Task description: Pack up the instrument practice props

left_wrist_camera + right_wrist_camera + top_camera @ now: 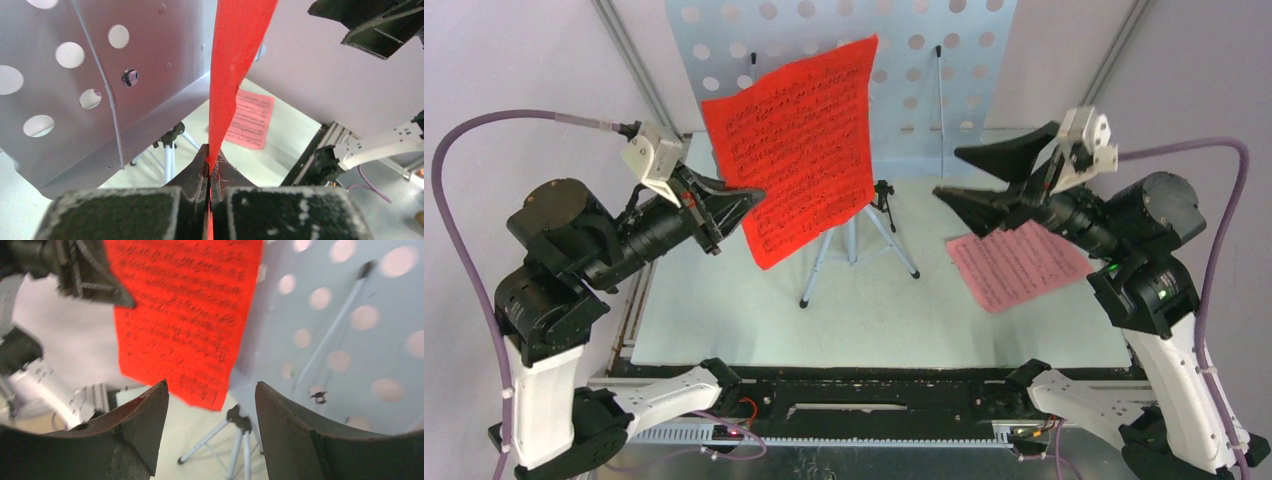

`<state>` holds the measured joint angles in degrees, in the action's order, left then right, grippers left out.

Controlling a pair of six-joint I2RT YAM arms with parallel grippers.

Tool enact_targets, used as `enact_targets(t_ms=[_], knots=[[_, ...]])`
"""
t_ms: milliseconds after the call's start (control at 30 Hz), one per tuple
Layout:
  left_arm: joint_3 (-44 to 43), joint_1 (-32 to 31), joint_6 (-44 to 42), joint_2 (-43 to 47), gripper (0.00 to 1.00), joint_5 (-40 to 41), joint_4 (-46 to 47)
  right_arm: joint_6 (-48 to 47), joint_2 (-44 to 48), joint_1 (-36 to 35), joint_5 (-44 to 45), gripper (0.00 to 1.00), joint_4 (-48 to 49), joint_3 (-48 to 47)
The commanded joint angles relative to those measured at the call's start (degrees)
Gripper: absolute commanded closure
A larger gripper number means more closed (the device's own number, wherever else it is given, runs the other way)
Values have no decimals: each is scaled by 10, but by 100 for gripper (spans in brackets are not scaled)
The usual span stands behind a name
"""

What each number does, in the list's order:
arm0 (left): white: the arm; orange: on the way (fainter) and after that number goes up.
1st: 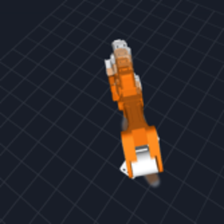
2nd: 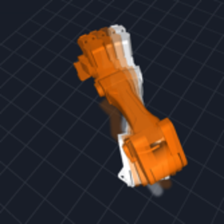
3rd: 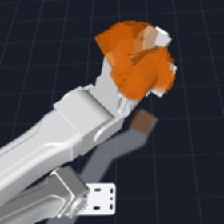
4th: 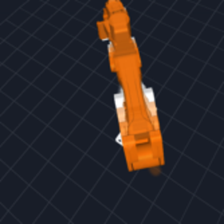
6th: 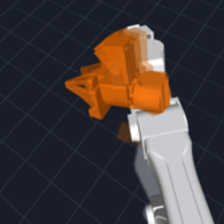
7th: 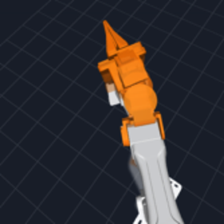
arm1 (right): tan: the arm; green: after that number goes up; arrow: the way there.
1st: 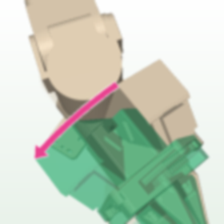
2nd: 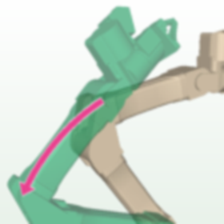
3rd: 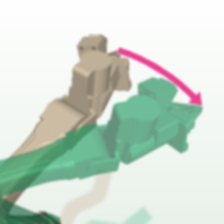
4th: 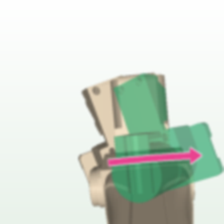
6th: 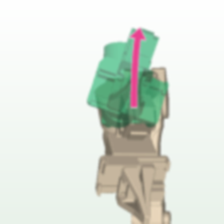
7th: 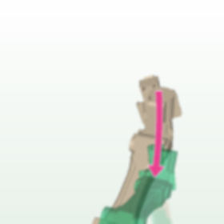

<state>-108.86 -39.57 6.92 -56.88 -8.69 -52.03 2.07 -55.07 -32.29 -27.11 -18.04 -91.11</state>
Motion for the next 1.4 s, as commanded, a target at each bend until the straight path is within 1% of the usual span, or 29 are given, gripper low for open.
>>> enact_targets(t_ms=[0,100,233,433,500,633,800,867,1033,1133,1233,1333,1367], knots=[[-15,3,-21,10,100,-55,-27,-37,36,-9,-114,27,30,73],[-15,2,-25,14,100,-92,-35,-14,42,-17,-102,24,72,106],[-9,3,-37,21,100,-145,-38,0,19,-43,-98,21,72,106],[-6,2,-50,34,100,-181,-41,-20,-15,-116,-51,19,90,107],[-6,2,-51,38,100,-190,-43,-31,-24,-129,-39,18,104,107],[-2,3,-54,47,100,-207,-45,-27,-41,-144,-43,17,141,107],[5,2,-55,52,100,-209,-47,-8,-54,-153,-95,17,171,106],[9,2,-55,51,100,-216,-47,-7,-58,-159,-102,18,175,105],[15,3,-57,50,100,-216,-47,0,-62,-172,-125,23,175,100],[18,3,-58,50,100,-207,-46,0,-59,-181,-134,30,175,100],[23,2,-60,50,100,-199,-44,-2,-57,-186,-132,44,172,99],[27,2,-59,50,100,-197,-40,-1,-57,-190,-117,62,166,99],[27,2,-59,51,100,-197,-39,0,-56,-191,-111,67,164,100]])
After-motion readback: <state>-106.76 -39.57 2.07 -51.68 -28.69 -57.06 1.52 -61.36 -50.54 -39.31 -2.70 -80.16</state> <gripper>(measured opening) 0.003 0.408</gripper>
